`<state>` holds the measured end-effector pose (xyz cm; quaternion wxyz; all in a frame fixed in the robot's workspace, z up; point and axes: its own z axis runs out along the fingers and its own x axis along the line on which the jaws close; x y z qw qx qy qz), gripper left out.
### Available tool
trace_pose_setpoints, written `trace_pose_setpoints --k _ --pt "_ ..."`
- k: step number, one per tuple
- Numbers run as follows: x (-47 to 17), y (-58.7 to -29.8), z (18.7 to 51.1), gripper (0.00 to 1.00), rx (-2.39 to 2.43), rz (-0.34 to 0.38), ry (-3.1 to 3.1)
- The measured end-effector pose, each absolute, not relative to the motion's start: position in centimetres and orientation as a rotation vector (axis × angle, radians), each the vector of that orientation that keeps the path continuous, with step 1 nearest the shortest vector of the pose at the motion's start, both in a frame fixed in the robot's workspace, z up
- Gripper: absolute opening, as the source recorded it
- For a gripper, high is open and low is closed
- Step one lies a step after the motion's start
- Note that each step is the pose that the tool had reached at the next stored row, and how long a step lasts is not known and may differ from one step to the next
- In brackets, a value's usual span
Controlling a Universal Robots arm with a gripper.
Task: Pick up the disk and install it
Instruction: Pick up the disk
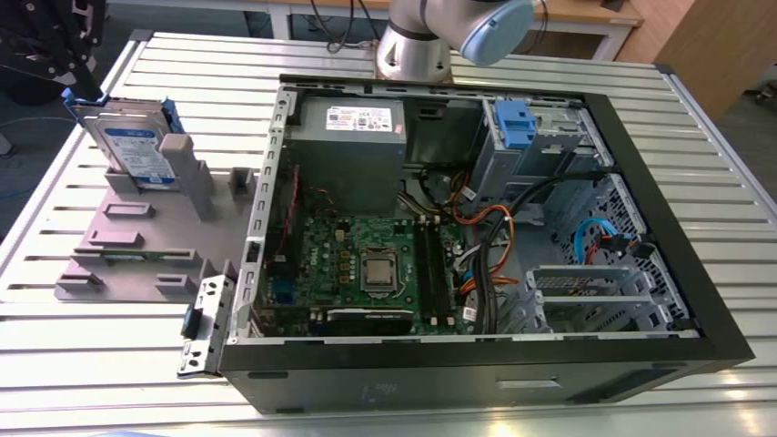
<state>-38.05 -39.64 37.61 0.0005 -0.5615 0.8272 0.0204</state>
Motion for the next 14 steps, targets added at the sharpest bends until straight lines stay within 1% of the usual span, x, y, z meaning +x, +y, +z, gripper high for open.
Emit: trace_pose_setpoints --k 14 --pt "-38.05 -39.64 37.61 0.11 -1.797 0.064 2.576"
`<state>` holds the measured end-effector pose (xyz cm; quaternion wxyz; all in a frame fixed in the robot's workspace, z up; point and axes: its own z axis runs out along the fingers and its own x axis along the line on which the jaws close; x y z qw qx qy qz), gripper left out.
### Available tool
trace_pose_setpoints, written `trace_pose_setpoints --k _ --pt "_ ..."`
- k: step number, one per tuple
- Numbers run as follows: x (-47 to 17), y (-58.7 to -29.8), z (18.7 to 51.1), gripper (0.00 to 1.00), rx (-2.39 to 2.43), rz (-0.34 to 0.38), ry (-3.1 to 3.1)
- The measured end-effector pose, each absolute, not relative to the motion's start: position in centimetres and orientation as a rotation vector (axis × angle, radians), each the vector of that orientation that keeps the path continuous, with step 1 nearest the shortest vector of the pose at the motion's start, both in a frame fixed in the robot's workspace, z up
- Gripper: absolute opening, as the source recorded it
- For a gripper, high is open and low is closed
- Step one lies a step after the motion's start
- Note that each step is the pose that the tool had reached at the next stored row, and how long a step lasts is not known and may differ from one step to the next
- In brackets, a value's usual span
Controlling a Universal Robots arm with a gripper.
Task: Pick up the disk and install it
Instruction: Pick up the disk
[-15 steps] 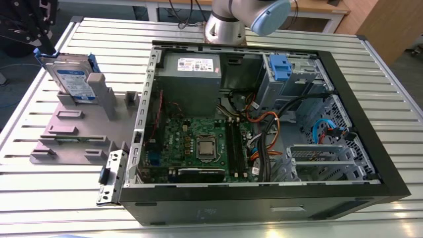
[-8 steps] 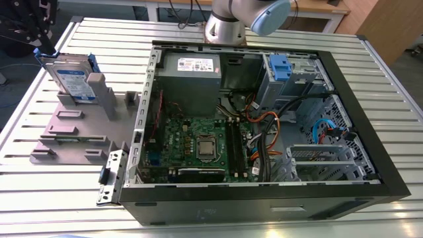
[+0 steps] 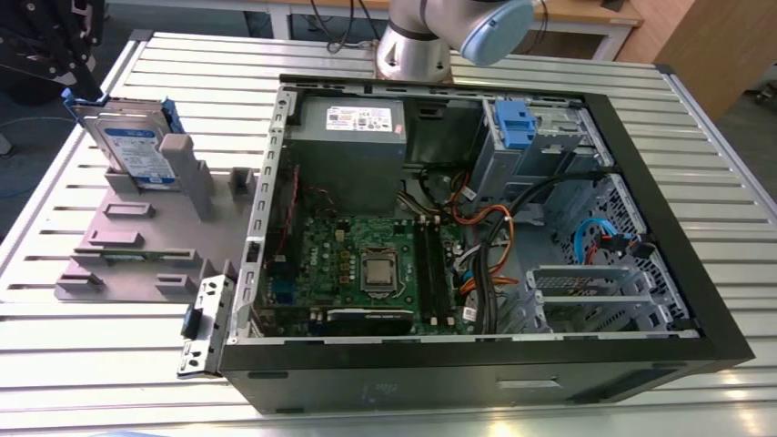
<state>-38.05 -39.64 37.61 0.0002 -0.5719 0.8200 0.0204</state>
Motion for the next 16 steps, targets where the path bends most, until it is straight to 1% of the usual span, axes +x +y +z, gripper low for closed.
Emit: trace_pose_setpoints --k 16 --pt "-38.05 -39.64 37.61 0.11 -1.834 0.064 2.55"
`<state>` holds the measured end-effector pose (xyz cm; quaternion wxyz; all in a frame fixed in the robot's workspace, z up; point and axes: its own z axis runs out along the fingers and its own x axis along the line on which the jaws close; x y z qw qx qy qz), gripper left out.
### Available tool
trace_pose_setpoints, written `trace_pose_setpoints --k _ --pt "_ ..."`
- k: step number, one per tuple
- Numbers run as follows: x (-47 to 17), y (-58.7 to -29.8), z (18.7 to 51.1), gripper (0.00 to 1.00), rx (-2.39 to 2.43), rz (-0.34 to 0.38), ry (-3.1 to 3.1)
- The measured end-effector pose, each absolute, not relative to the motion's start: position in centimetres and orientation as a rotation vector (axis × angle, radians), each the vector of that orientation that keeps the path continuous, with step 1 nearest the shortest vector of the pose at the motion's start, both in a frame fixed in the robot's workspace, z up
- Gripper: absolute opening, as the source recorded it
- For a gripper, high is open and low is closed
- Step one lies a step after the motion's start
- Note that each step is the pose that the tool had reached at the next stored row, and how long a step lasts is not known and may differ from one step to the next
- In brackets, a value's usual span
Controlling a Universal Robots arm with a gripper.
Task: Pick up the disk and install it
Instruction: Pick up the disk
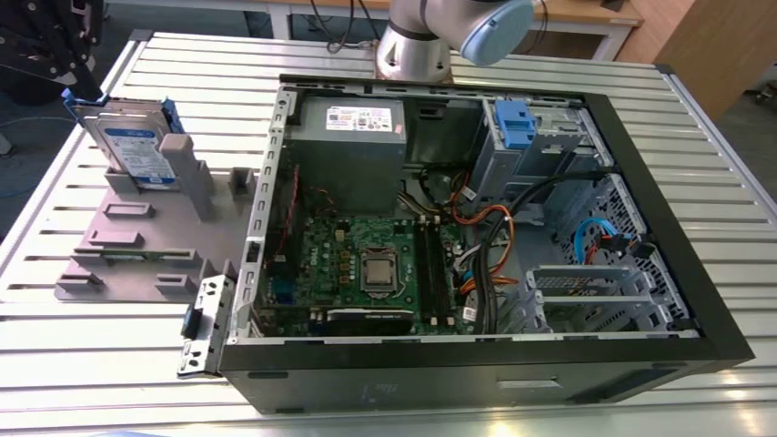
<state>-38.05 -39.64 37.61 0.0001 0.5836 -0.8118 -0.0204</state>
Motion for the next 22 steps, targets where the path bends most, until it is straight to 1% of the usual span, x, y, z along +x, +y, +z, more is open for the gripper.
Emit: trace_pose_setpoints --k 22 --pt "-38.05 -39.64 37.61 0.11 1.887 -0.064 -2.509"
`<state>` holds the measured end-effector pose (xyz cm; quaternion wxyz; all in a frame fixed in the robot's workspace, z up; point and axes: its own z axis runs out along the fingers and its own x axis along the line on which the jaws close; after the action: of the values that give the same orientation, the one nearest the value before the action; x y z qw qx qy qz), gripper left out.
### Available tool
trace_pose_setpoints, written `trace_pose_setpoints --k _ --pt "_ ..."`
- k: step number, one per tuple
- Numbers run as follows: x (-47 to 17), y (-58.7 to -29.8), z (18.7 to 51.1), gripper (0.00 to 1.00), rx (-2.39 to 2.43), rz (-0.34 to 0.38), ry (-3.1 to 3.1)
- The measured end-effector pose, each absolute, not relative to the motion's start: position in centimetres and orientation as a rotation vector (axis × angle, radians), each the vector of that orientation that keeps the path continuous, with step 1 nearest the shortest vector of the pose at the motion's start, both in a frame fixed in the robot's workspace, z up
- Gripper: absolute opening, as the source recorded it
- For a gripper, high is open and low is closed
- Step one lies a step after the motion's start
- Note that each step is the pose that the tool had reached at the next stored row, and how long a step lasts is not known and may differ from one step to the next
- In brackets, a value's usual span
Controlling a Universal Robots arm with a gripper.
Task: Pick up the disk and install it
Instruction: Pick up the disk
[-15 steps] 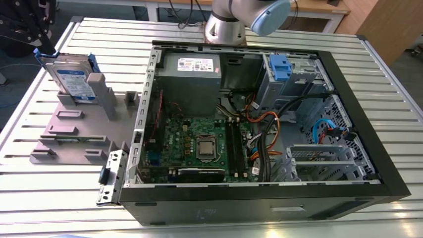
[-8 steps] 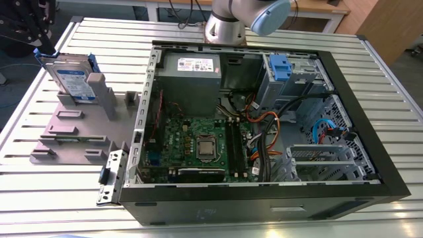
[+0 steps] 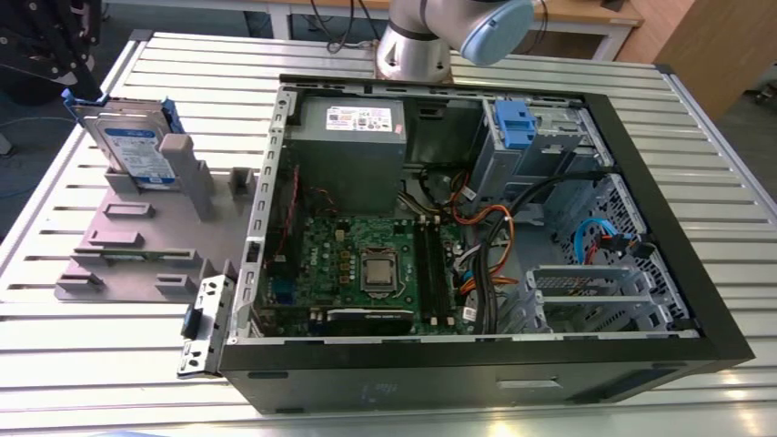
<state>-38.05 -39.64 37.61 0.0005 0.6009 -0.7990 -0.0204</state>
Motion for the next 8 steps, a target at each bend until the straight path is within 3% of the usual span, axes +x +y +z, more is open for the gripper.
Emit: trace_pose_setpoints --k 8 --pt "-38.05 -39.64 37.61 0.11 1.926 -0.064 -2.479"
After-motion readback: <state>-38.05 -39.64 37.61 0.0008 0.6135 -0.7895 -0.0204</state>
